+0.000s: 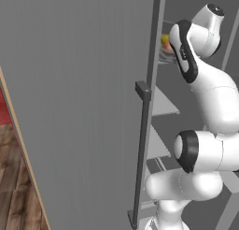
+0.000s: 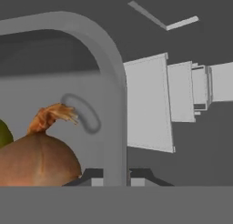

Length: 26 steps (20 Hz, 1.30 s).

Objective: Take the lemon and onion out of the freezer and place them in the tupperware container on the counter. Then put the tupperware containing the vegetables back in the freezer.

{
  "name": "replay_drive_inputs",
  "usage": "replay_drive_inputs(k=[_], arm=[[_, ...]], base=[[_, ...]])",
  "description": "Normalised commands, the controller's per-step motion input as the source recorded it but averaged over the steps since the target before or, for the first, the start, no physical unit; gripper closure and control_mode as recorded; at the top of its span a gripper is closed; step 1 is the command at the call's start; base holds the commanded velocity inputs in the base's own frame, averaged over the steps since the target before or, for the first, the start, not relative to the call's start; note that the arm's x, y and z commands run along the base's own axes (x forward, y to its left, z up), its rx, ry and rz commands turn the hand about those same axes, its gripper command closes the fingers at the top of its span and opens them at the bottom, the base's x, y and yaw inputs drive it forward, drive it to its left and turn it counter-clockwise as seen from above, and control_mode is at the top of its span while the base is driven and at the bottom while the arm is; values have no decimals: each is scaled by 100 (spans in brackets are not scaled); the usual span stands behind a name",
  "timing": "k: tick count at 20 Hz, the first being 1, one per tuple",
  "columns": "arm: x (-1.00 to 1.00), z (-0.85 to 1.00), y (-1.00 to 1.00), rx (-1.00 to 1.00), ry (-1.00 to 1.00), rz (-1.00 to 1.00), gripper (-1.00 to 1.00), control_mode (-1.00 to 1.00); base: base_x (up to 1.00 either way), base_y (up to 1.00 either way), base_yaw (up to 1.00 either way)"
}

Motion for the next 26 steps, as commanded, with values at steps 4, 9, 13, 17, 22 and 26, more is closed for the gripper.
replay_drive_inputs(k=[4,9,13,17,22,26], arm=[[58,-8,-12,0,0,6,100,-100],[63,-14,0,0,0,1,100,-100],[63,-16,0,0,0,0,100,-100],[45,-18,0,0,0,1,100,-100],[48,-18,-5,0,0,3,-100,-100],[22,-7,-4,0,-3,5,-100,-100]], base=[[0,0,0],[0,0,0],[0,0,0],[0,0,0],[0,0,0],[0,0,0]])
